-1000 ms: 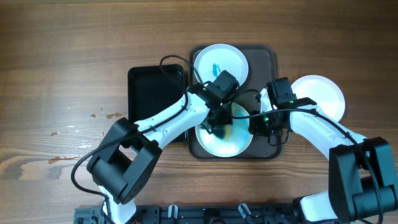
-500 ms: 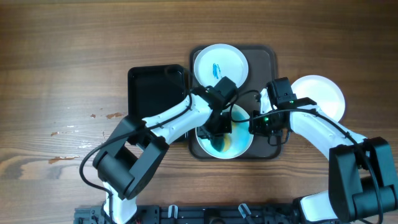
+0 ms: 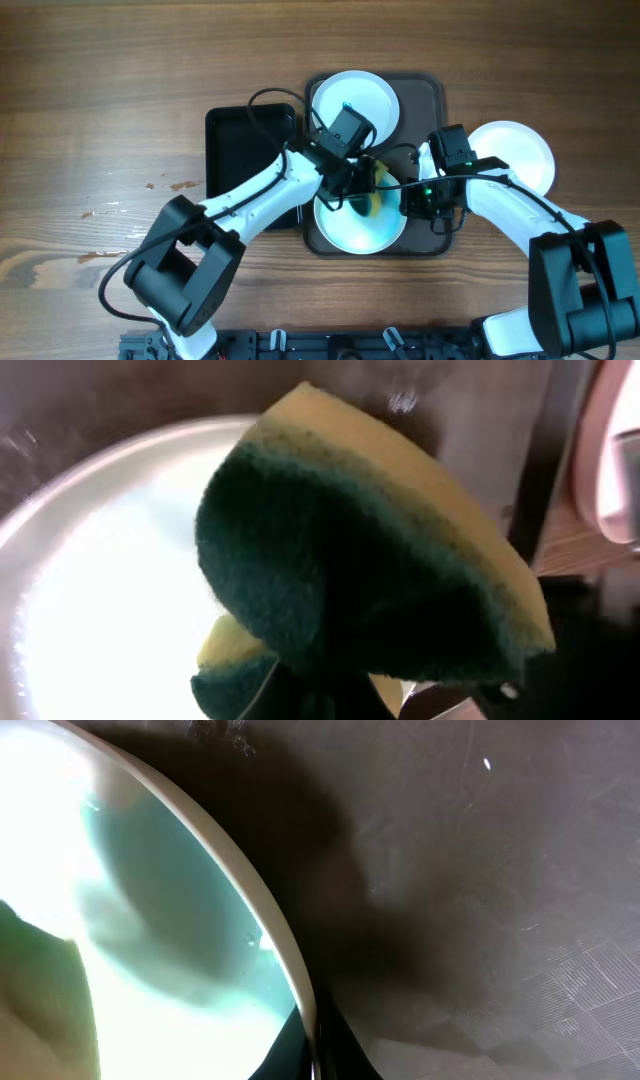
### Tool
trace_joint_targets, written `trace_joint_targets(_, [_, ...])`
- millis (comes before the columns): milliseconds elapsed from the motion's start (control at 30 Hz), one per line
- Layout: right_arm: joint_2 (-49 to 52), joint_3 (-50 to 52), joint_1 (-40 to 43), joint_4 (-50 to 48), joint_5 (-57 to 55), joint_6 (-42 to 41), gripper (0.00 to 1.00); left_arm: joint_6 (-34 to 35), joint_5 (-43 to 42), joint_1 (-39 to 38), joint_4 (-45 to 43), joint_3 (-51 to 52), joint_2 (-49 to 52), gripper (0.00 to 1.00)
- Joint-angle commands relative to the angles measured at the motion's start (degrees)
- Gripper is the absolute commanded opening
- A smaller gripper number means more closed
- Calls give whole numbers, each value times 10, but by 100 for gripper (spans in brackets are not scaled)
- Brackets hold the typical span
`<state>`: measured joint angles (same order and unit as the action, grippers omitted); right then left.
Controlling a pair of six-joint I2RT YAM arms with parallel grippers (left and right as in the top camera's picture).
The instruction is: Clean dirty plates on tray and stack at the side
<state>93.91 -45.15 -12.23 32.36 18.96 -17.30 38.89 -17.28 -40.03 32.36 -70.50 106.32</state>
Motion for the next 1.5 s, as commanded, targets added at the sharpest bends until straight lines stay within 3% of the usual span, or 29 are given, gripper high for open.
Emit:
trace_joint_targets(0, [19, 8, 7, 5, -68, -9, 4, 21, -24, -30, 46, 2, 49, 4])
trace_joint_targets(100, [19, 8, 7, 5, -67, -9, 4, 2, -41, -49, 113, 2, 73, 4])
trace_joint_targets(200, [19, 8, 7, 5, -67, -9, 4, -12, 15, -50, 183, 6, 80, 4])
trace_joint_targets(400, [19, 8, 7, 8, -68, -8, 4, -27, 28, 0, 238, 3, 70, 4])
trace_joint_targets(467, [19, 8, 7, 7, -70, -8, 4, -27, 25, 9, 219, -6, 56, 4])
trace_joint_targets(633, [19, 8, 7, 7, -70, -8, 5, -10, -27, 9, 70, -12, 43, 4])
trace_joint_targets(833, [19, 8, 7, 7, -72, -8, 4, 10, 16, 9, -37, -11, 43, 4])
trace_joint_targets(1033, [19, 8, 7, 7, -71, -8, 4, 10, 140, 9, -82, -10, 47, 4])
trace_joint_targets(1167, [19, 8, 7, 11, -71, -9, 4, 9, 144, 9, -154, -10, 64, 4])
trace_joint_targets(1333, [19, 8, 7, 14, -71, -9, 4, 3, 182, 9, -149, -10, 67, 4])
trace_joint_targets(1467, [19, 8, 7, 13, -71, -13, 4, 3, 121, -3, -62, -10, 69, 4])
